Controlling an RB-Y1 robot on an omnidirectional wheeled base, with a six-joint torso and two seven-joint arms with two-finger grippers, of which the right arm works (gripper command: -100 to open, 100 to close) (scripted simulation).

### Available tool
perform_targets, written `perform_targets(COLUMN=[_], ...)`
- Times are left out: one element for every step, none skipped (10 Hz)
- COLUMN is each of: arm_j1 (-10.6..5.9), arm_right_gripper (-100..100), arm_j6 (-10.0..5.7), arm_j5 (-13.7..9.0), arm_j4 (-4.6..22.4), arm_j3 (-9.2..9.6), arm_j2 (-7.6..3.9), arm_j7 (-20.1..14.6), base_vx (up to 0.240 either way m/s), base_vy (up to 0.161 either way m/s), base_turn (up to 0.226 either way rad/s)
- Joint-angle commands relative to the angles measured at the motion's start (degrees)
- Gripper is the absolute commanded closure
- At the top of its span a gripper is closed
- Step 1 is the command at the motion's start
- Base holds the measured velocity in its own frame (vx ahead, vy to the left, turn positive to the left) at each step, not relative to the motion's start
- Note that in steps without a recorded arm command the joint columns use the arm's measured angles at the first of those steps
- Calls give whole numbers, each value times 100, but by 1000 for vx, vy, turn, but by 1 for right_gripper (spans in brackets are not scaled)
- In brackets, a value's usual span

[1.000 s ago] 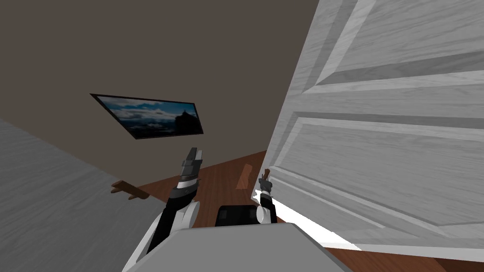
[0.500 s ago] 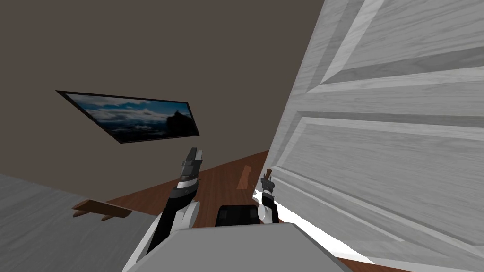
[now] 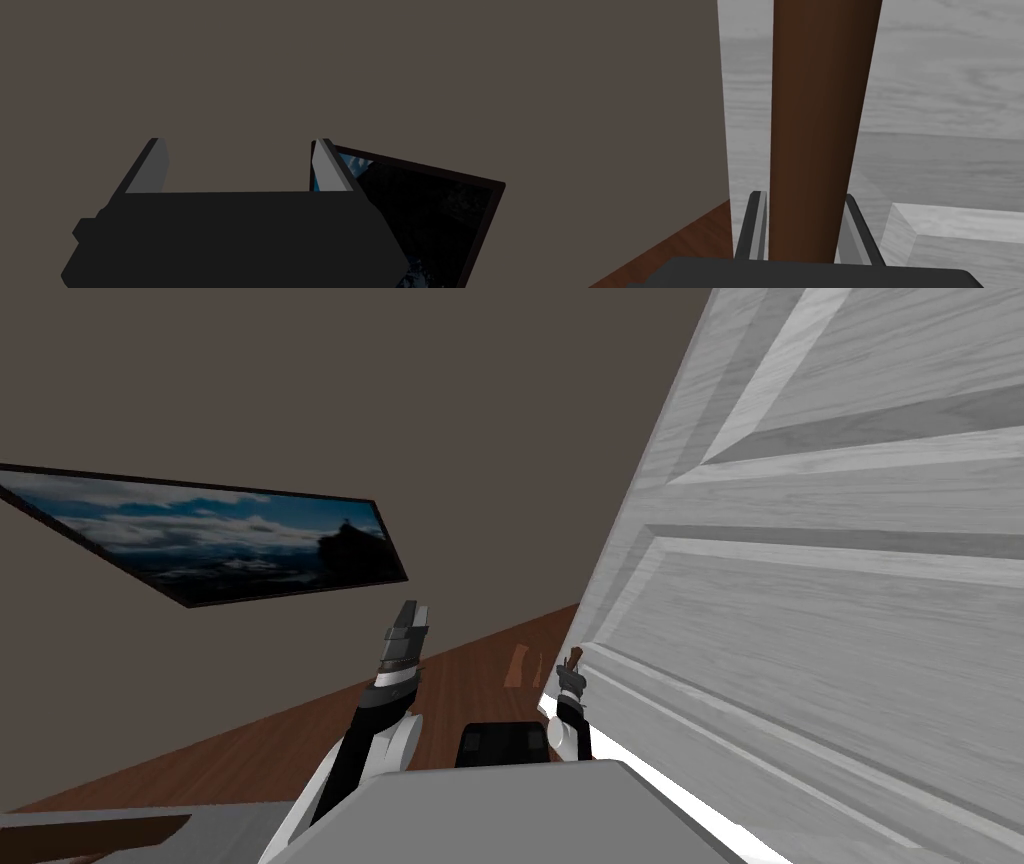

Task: Push the door open

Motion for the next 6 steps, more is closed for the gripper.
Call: perform_targets(arm_j1=[-16, -22, -30, -20, -25, -28], arm_right_gripper=[100, 100, 100, 100, 100, 100], arm_j6=[-77, -85, -99, -98, -135, -148], arm_j5=[-65, -84, -116, -79, -151, -188], arm_j4=[34, 40, 50, 74, 72, 74], arm_j3=[-168, -209, -274, -194, -307, -358], arm_j2=[16, 40, 82, 89, 38, 22], arm_j7=[49, 59, 75, 44, 68, 82], base_vx=[193, 211, 215, 95, 130, 191], base_vy=[-12, 17, 63, 25, 0, -21], base_turn=[-73, -77, -83, -40, -53, -59])
